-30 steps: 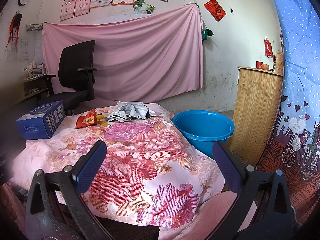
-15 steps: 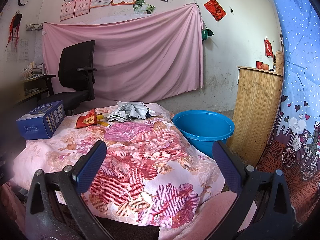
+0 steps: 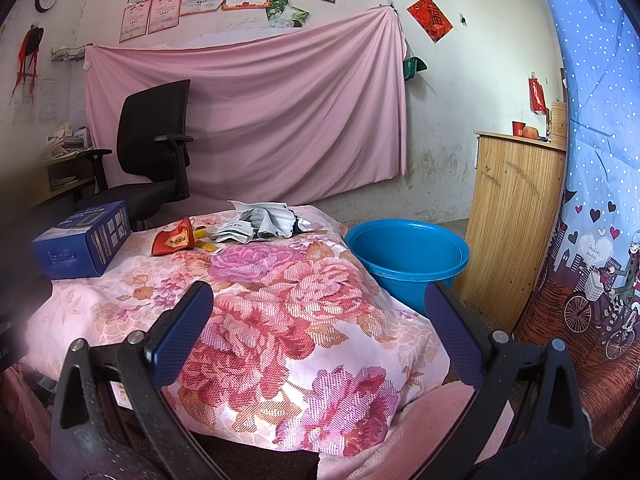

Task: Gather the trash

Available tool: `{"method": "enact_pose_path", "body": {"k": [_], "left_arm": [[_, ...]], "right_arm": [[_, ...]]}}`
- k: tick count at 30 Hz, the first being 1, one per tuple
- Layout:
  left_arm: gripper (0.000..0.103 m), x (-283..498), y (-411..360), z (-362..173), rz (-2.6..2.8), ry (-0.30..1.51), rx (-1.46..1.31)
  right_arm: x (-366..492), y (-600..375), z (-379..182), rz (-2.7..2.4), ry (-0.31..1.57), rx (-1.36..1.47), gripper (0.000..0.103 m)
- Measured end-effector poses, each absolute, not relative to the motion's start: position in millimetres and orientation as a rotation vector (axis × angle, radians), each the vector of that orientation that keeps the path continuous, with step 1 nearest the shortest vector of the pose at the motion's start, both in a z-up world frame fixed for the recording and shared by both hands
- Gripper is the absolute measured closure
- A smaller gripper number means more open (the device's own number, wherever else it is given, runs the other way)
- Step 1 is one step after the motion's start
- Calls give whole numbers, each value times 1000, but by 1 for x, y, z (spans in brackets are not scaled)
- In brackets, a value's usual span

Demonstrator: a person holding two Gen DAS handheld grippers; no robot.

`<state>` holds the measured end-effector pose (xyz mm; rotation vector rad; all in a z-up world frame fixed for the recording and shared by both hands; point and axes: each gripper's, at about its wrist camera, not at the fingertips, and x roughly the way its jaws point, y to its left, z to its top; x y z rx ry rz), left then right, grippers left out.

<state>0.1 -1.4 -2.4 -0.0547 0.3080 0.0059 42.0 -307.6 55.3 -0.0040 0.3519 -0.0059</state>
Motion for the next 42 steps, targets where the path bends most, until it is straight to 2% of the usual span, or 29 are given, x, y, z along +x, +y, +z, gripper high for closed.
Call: {"method": "enact_pose_path", "body": {"k": [42], "left_arm": [[2,1,1,-3,16,311,-63]], "right_arm": [[40,-308,58,9,339,3,0]]}}
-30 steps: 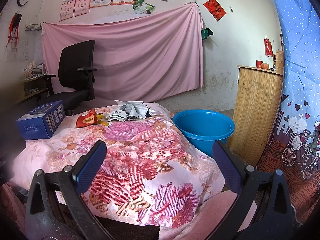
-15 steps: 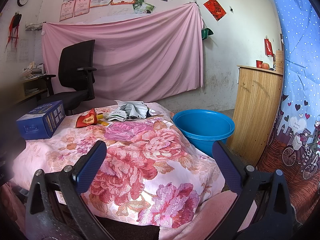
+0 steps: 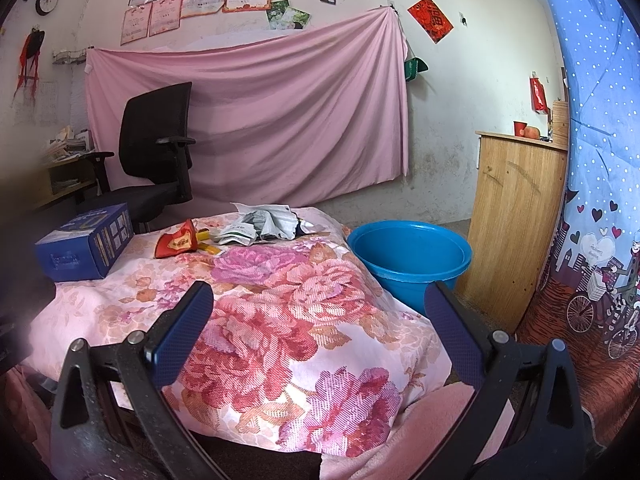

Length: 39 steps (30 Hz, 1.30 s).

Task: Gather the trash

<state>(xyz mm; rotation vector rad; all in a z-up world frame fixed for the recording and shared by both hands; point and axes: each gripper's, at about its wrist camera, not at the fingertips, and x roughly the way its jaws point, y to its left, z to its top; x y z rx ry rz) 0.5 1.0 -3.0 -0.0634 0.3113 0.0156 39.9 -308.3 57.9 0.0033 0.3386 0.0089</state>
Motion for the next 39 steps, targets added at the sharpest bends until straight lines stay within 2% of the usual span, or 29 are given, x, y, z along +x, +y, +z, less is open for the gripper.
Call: {"method": "enact_pose_path", "body": {"k": [12,21,31,39], "left_arm": [[2,7,3,6,74,304,-69],[2,38,-1,41,64,237,-55],[2,108,-8,53,40,195,-7],[2,184,-16,39,-9,328,-45]], "right_arm": [[40,-306,75,70,269,19,0],[63,-315,109,103,160,-5,0],[134,-314,136,155,30,-40,0],[211,-315,122,178,115,-41,0]]}}
